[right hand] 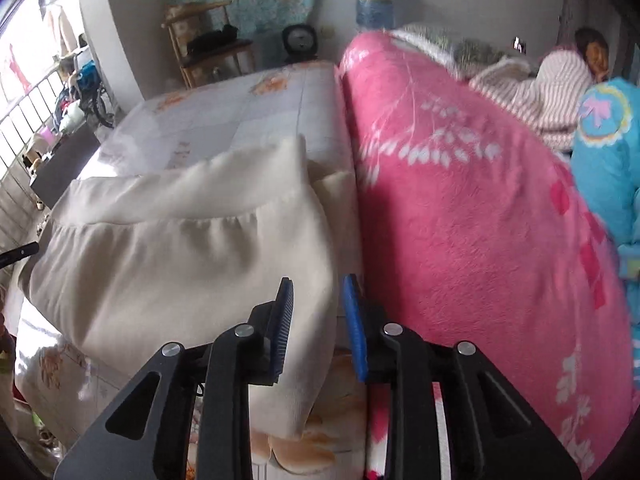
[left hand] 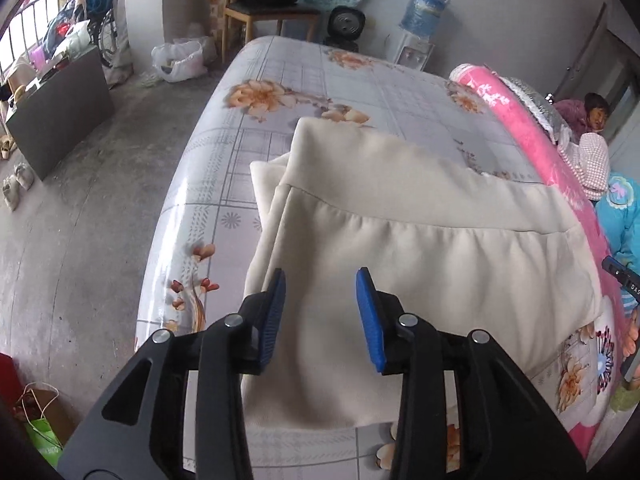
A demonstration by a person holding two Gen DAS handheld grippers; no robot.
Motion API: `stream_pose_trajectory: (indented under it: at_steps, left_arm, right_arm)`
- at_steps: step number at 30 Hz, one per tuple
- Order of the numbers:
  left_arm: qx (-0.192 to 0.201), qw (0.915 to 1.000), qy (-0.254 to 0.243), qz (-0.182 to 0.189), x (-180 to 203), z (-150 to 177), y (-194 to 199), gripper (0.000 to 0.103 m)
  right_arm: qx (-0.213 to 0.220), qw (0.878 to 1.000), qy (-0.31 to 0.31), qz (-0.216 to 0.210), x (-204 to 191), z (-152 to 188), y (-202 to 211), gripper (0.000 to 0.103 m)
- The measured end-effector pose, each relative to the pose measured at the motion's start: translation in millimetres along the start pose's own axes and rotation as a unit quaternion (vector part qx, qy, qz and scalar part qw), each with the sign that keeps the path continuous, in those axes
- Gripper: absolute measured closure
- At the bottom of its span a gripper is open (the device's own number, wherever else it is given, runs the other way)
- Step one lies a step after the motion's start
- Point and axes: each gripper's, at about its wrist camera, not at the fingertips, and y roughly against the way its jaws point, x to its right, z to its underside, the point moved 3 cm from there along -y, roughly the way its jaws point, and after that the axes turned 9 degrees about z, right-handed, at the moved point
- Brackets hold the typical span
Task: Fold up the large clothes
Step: 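Open both tools and release the folded edge onto the bundle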
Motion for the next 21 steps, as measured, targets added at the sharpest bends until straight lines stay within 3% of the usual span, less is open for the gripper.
stream_pose_trajectory:
  at_steps: [3, 7, 9, 12, 14, 18, 21]
  left_arm:
    - [0.003, 0.9996, -0.027, 0.006, 12.3, 16.8, 9.6, 0.063]
    - [-0.038, 0.9975, -0.03, -0.052, 0.8, 31.0, -10.6, 0.063]
    - [-0.03, 0.9977, -0.026, -0.056, -6.3, 32.4, -9.0, 0.061]
    - [-0.016, 0.9982, -0.025, -0.052, -3.8, 31.7, 5.0, 0.063]
    - [-0.011, 0.9975, -0.035, -0.06, 0.2, 35.6, 13.7, 0.061]
    - [-0.009, 0.9985, -0.026, -0.047, 10.2, 59.5, 32.5, 0.049]
    - [-0.018, 0.9988, -0.017, -0.042, 17.4, 83.5, 37.5, 0.043]
  right_arm:
    - [0.009, 0.997, 0.066, -0.025, -27.6, 17.4, 17.0, 0.076]
    - [-0.065, 0.988, 0.14, 0.018, -34.9, 61.1, -18.6, 0.073]
    - [-0.065, 0.992, 0.107, -0.001, -27.3, 59.5, -16.2, 0.07]
    - [-0.042, 0.995, 0.088, 0.027, -29.0, 48.9, 5.2, 0.07]
    - [-0.031, 0.998, 0.06, 0.008, -29.5, 48.5, 21.2, 0.069]
    - [-0.047, 0.996, -0.035, -0.06, -29.1, 66.6, 36.1, 0.056]
    - [-0.068, 0.994, -0.057, -0.069, -42.1, 86.1, 38.9, 0.047]
